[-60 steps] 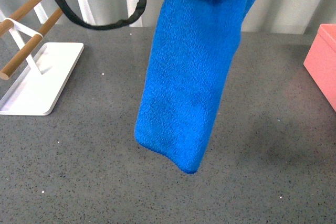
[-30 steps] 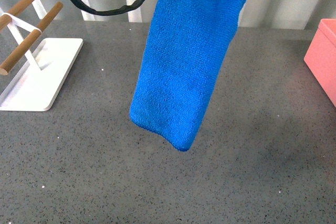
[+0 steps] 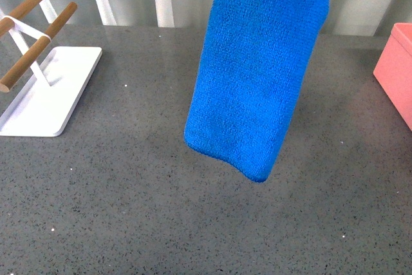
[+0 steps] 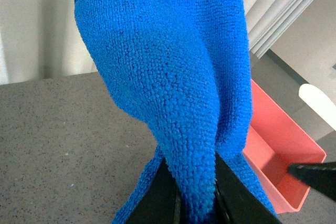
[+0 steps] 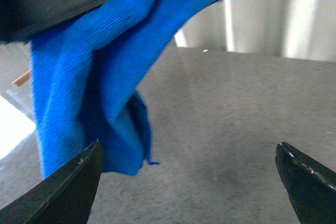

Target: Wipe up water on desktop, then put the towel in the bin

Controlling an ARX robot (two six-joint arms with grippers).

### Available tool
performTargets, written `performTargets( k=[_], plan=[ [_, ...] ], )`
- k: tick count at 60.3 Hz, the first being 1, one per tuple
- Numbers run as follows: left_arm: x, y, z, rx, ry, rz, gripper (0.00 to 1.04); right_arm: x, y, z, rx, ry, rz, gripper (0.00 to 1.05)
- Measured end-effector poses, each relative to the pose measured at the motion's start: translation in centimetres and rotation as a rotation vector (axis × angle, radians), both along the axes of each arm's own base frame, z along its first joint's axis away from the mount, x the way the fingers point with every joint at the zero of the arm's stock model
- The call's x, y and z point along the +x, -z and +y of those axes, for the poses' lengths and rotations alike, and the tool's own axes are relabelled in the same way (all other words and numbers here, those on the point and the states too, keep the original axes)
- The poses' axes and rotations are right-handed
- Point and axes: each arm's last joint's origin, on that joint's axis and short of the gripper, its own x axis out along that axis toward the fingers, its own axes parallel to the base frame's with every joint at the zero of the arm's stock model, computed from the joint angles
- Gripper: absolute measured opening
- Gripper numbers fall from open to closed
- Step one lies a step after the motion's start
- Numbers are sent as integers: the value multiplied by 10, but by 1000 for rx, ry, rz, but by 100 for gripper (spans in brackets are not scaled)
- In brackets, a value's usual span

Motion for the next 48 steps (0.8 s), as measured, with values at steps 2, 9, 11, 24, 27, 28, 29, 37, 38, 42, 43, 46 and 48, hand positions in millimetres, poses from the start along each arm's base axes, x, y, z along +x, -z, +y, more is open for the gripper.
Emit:
performTargets(
  k=[2, 9, 11, 24, 27, 28, 29, 37, 38, 42, 43, 46, 48],
  plan=[
    [0, -1, -1, -3, 1, 2, 5, 2, 3, 6, 4, -38, 8, 98],
    [-1, -2, -3, -16, 5, 13, 5, 11, 12, 24, -4, -113, 23, 98],
    [-1, -3, -4, -21, 6, 16, 5, 13, 14, 28, -11, -123, 28, 98],
    [-2, -3, -6, -44, 17, 37, 5, 31, 18, 42, -62, -161, -4, 98],
    [-2, -4, -6, -46, 19, 38, 5, 36, 16, 45, -62, -172, -18, 98],
    [-3, -4, -7, -47, 20, 39, 5, 38, 15, 46, -64, -176, -24, 98],
    [-3, -4, -7, -47, 20, 39, 5, 40, 14, 48, -66, -182, -31, 98],
    [-3, -4, -7, -51, 20, 44, 5, 49, 7, 57, -51, -229, -59, 98],
    [-3, -4, -7, -53, 20, 47, 5, 50, 5, 59, -45, -240, -67, 98],
    [-3, -5, -7, -62, 18, 53, 5, 53, 0, 67, -28, -273, -94, 98],
    [-3, -5, -7, -64, 18, 53, 5, 54, -1, 69, -24, -280, -100, 98],
    [-4, -7, -7, -67, 19, 51, 5, 55, -2, 73, -12, -291, -107, 93],
    [-4, -7, -7, -68, 20, 51, 5, 55, -2, 75, -10, -296, -109, 90]
  ],
)
